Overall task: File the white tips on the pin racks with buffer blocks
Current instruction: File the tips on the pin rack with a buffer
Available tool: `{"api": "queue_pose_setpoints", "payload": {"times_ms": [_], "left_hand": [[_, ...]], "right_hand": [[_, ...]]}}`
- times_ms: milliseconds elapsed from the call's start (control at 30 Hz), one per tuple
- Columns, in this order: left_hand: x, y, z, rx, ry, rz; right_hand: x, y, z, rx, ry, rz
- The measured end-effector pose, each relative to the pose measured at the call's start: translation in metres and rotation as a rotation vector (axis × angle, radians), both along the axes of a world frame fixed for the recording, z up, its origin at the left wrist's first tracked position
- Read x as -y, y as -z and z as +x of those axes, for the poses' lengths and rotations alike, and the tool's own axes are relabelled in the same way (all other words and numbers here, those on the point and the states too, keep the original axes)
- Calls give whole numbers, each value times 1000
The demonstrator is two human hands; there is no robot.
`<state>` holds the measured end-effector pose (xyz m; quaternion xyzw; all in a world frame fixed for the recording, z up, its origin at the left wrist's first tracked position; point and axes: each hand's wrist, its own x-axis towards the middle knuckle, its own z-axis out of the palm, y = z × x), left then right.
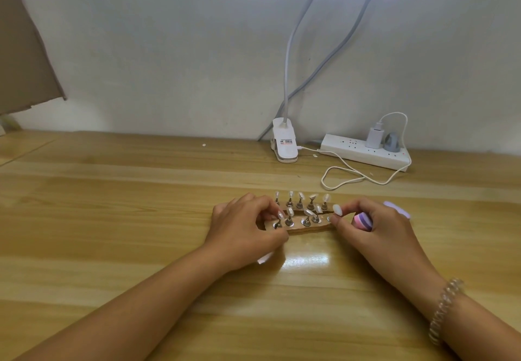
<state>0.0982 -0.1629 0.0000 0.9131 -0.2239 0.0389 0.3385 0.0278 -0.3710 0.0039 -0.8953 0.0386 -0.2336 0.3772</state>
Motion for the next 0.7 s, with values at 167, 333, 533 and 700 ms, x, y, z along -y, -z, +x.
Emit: {"api": "queue_pose_setpoints", "payload": {"times_ms": [167, 333, 533, 700], "left_hand": [[-1, -2, -3, -7, 45, -20], [-2, -3, -5, 8, 43, -54], [-1, -7, -8, 8, 54, -66], [-1, -7, -9, 21, 61, -73]], "right_hand": [[0, 0, -1, -4, 12, -11], [-2, 0, -3, -7, 16, -65], [-6, -1, -6, 25, -7, -200], [-13, -4, -12, 92, -70, -407]]}}
